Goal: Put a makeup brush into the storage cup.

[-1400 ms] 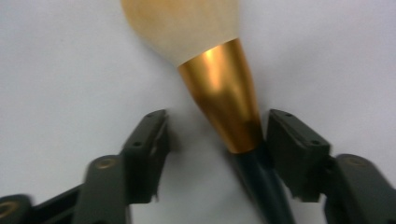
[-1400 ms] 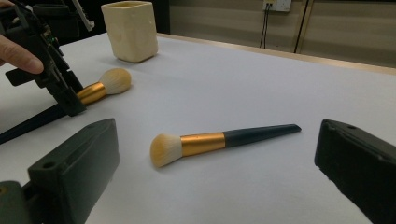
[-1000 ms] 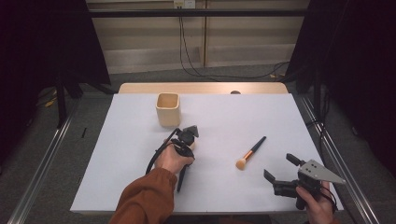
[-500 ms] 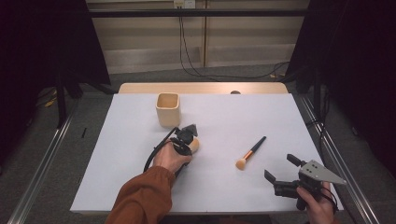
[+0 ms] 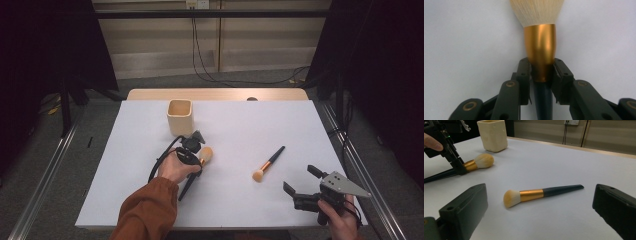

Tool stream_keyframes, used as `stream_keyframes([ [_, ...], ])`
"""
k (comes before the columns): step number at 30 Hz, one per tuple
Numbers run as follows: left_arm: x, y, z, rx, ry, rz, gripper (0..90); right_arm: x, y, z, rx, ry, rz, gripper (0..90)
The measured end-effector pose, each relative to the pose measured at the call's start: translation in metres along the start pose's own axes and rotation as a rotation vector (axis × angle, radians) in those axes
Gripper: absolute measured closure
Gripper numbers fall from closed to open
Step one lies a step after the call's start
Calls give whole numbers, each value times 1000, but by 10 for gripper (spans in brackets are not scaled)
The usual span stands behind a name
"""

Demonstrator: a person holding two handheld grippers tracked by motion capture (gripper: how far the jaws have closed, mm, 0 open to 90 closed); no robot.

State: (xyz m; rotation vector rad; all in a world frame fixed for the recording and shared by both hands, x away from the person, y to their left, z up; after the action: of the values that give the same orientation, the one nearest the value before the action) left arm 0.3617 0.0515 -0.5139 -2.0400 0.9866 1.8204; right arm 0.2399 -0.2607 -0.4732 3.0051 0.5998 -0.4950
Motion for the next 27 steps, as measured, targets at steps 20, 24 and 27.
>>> stream_keyframes([
  [20,-21,-13,8,-5,207,23,705,1,0,0,3,-1,-1,0],
  [24,-28,-13,6,8,283,16,705,1,0,0,1,-1,-1,0],
  [27,-32,-12,5,11,328,18,706,1,0,0,3,0,-2,0],
])
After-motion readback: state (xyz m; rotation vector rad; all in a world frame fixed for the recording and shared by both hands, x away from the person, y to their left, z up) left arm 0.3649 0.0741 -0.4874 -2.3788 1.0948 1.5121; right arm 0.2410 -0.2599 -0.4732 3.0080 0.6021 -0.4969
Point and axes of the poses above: each handheld gripper's, and its own axes: x roughly forward along the jaws, z roughly out of its underside, y roughly to its right, the point moved 7 cm from there along x, roughly forward along the jaws, and after that the axes turned 4 degrees about z, right-handed, at the moved point
